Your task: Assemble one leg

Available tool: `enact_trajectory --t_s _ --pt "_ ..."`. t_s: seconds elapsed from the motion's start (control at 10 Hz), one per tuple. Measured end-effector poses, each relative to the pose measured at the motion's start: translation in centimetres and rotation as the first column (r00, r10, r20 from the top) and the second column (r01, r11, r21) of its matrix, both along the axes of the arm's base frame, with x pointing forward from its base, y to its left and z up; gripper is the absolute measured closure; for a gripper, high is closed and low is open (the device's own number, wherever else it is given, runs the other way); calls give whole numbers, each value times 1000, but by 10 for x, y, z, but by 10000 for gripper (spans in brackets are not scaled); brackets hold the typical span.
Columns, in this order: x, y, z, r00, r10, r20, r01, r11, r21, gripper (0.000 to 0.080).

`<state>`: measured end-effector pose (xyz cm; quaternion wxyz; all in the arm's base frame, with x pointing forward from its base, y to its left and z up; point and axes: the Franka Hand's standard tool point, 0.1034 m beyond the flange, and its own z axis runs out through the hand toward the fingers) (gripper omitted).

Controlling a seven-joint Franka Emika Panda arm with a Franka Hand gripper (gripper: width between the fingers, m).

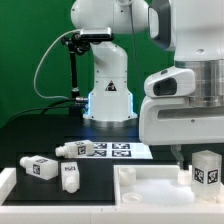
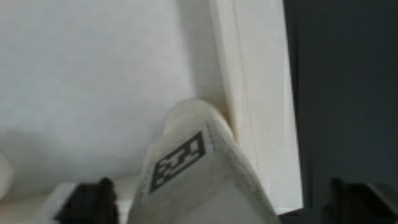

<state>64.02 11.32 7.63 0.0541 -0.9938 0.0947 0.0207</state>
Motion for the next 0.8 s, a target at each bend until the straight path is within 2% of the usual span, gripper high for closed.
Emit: enact_trajectory --t_s 0.1,0.2,0.3,0.5,0.6,0.7,0.8 --pt "0 0 0 1000 -1 0 1 1000 0 387" --pt "0 1 0 998 -66 -8 66 998 1 387" --pt "-1 -1 -1 992 -122 -18 122 992 -4 511" --pt "-1 -1 -1 961 -274 -35 274 962 -4 511" --pt "-1 -1 -1 914 -403 -53 403 915 -3 511" --pt "-1 -1 -1 851 -521 -70 521 853 -12 511" --pt "-1 0 -1 747 -656 -104 659 752 -12 511"
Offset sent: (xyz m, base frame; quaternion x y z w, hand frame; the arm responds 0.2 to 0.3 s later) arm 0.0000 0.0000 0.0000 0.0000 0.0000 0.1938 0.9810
